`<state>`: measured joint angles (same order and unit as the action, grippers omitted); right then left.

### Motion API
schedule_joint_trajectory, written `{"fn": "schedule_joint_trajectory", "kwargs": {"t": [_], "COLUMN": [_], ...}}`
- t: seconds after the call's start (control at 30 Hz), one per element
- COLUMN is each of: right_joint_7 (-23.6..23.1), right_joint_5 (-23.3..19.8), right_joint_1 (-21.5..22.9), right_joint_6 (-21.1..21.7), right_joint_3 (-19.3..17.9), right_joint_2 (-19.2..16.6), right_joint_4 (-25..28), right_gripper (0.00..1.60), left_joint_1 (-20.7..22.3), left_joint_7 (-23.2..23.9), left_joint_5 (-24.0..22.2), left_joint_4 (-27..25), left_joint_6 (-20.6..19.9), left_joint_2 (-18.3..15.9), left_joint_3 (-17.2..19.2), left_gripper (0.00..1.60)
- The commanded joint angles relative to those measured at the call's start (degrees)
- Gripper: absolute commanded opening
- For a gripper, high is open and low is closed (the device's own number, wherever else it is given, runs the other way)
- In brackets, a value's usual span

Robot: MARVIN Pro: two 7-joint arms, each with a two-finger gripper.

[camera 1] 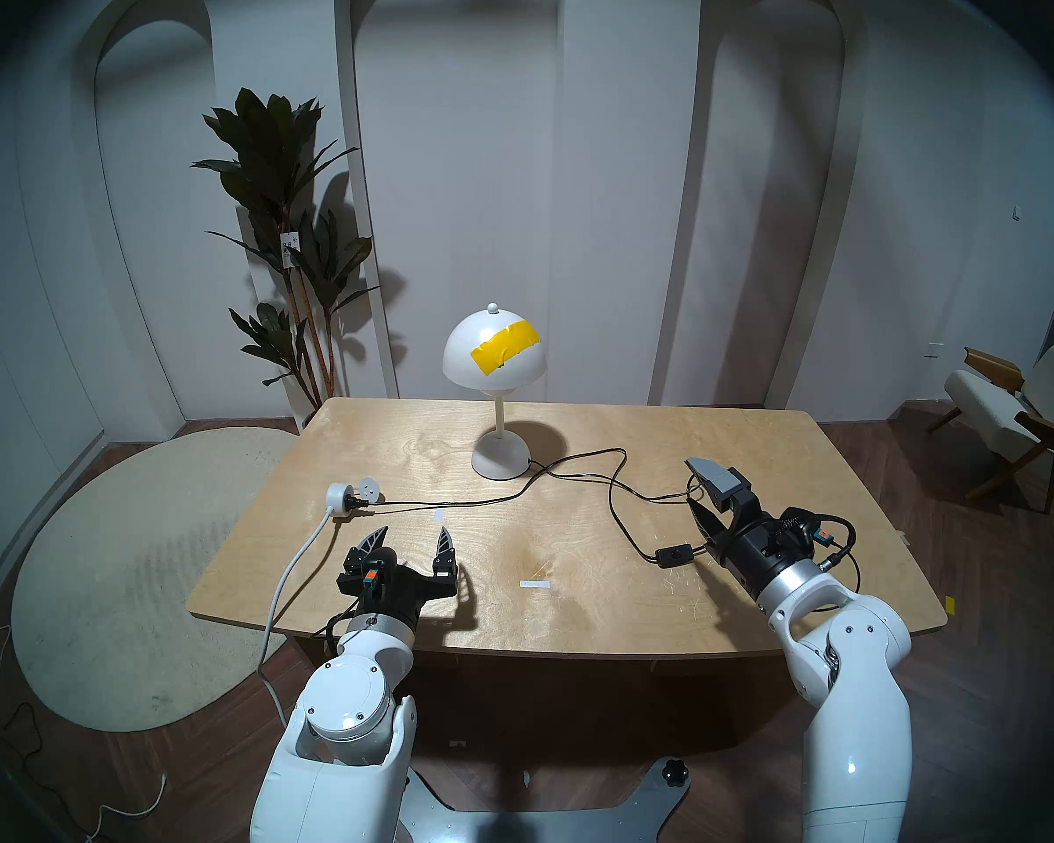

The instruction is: Turn on the table lamp by pressing the switch

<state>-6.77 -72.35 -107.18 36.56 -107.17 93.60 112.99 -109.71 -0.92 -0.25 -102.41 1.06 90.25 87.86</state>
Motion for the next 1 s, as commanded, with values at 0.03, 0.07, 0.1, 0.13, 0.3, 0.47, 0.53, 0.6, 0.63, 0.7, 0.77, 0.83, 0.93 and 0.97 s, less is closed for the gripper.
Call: {"fn": "schedule_joint_trajectory", "kwargs": {"t": [0.03,0.07,0.1,0.13,0.3,0.47,0.53,0.6,0.63,0.7,0.77,0.83,0.93,0.97], "right_joint_7": [-2.66,-3.03,-3.18,-3.27,-3.15,-2.12,-1.83,-1.66,-1.51,-1.17,-0.93,-0.89,-0.67,-0.65], "right_joint_5": [1.8,2.06,2.09,2.1,2.13,1.67,1.75,1.62,1.61,1.56,1.68,1.8,1.99,1.99], "right_joint_1": [-2.37,-2.35,-2.26,-2.14,-1.51,-0.34,0.11,0.5,0.68,1.17,1.65,2.05,2.72,2.92], "right_joint_6": [-1.43,-1.72,-1.79,-1.85,-2.09,-2.15,-2.3,-2.42,-2.46,-2.57,-2.78,-3.07,-3.5,-3.56], "right_joint_3": [-0.2,-0.15,-0.14,-0.12,-0.11,-0.18,-0.14,-0.15,-0.14,-0.12,-0.08,-0.06,-0.1,-0.11], "right_joint_2": [-0.54,-0.54,-0.47,-0.4,-0.05,0.55,0.63,0.71,0.72,0.74,0.71,0.63,0.5,0.43], "right_joint_4": [0.42,0.29,0.21,0.23,-0.16,-1.33,-1.91,-2.5,-2.78,-3.53,-4.27,-4.84,-5.62,-5.92], "right_gripper": [1.6,1.6,1.6,1.6,1.6,1.6,1.6,1.6,1.6,1.6,1.6,1.6,1.6,1.6], "left_joint_1": [0.27,0.27,0.27,0.27,0.27,0.27,0.27,0.27,0.27,0.27,0.27,0.27,0.28,0.28], "left_joint_7": [0.01,0.01,0.01,0.01,0.01,0.01,0.01,0.01,0.01,0.01,0.01,0.01,0.01,0.01], "left_joint_5": [-0.03,-0.03,-0.03,-0.03,-0.03,-0.03,-0.03,-0.03,-0.03,-0.03,-0.03,-0.03,-0.03,-0.03], "left_joint_4": [-1.27,-1.27,-1.27,-1.27,-1.27,-1.26,-1.26,-1.27,-1.27,-1.27,-1.27,-1.27,-1.26,-1.26], "left_joint_6": [0.2,0.19,0.19,0.19,0.2,0.2,0.2,0.2,0.2,0.2,0.2,0.2,0.2,0.2], "left_joint_2": [0.02,0.02,0.02,0.02,0.02,0.02,0.02,0.02,0.02,0.02,0.02,0.02,0.02,0.02], "left_joint_3": [0.01,0.01,0.01,0.01,0.01,0.01,0.01,0.01,0.01,0.01,0.01,0.01,0.01,0.01], "left_gripper": [1.6,1.6,1.6,1.6,1.6,1.6,1.6,1.6,1.6,1.6,1.6,1.6,1.6,1.6]}}
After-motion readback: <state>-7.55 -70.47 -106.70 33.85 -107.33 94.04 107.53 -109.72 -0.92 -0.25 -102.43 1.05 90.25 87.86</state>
